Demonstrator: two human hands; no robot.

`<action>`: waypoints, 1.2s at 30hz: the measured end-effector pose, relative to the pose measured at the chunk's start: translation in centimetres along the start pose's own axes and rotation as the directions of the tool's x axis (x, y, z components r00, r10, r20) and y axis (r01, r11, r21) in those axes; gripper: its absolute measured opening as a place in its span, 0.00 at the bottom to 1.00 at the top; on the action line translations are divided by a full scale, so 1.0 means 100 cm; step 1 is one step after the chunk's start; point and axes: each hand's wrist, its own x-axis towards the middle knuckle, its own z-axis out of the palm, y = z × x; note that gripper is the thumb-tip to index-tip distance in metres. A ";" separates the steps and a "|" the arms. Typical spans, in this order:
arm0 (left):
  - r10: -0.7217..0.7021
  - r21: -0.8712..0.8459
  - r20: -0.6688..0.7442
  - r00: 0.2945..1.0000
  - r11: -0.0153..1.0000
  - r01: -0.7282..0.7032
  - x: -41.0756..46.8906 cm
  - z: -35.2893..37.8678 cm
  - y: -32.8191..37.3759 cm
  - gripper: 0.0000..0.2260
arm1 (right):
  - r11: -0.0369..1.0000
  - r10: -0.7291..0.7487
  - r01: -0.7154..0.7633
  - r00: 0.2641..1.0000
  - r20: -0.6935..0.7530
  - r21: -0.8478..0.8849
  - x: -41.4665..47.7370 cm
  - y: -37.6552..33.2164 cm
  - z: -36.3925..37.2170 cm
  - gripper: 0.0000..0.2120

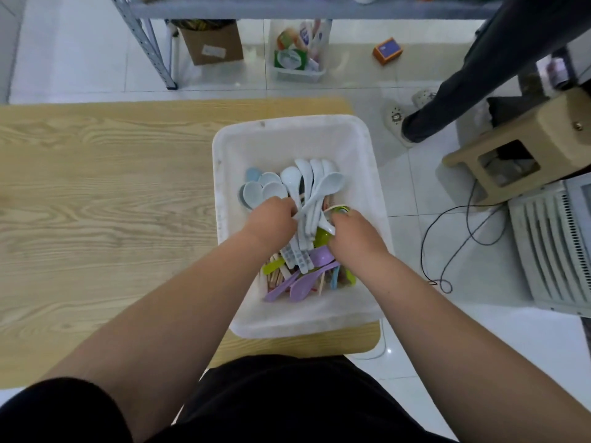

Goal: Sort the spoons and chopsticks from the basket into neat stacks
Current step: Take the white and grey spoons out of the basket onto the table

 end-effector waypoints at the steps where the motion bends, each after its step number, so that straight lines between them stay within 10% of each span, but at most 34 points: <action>1: -0.020 -0.063 -0.002 1.000 0.998 0.020 -0.005 -0.001 -0.005 0.05 | 0.999 0.029 -0.030 0.999 0.015 0.028 -0.003 0.001 0.000 0.12; 7: -0.194 -0.420 -0.016 0.981 0.891 0.169 -0.047 -0.006 -0.020 0.04 | 0.950 0.117 -0.127 0.992 0.051 0.287 -0.027 0.014 0.002 0.07; 13: -0.349 -0.798 0.079 0.934 0.539 0.270 -0.060 -0.005 -0.008 0.05 | 0.897 0.066 -0.054 0.998 -0.013 0.439 -0.042 0.005 -0.009 0.05; 28: -0.421 -0.862 0.125 0.899 0.402 0.308 -0.070 0.014 -0.008 0.08 | 0.980 0.165 -0.158 0.985 -0.051 0.125 0.053 -0.026 -0.001 0.23; 36: -0.408 -0.882 0.162 0.898 0.349 0.317 -0.082 0.013 -0.008 0.13 | 0.934 0.232 -0.187 0.965 -0.121 0.305 0.044 -0.017 0.001 0.16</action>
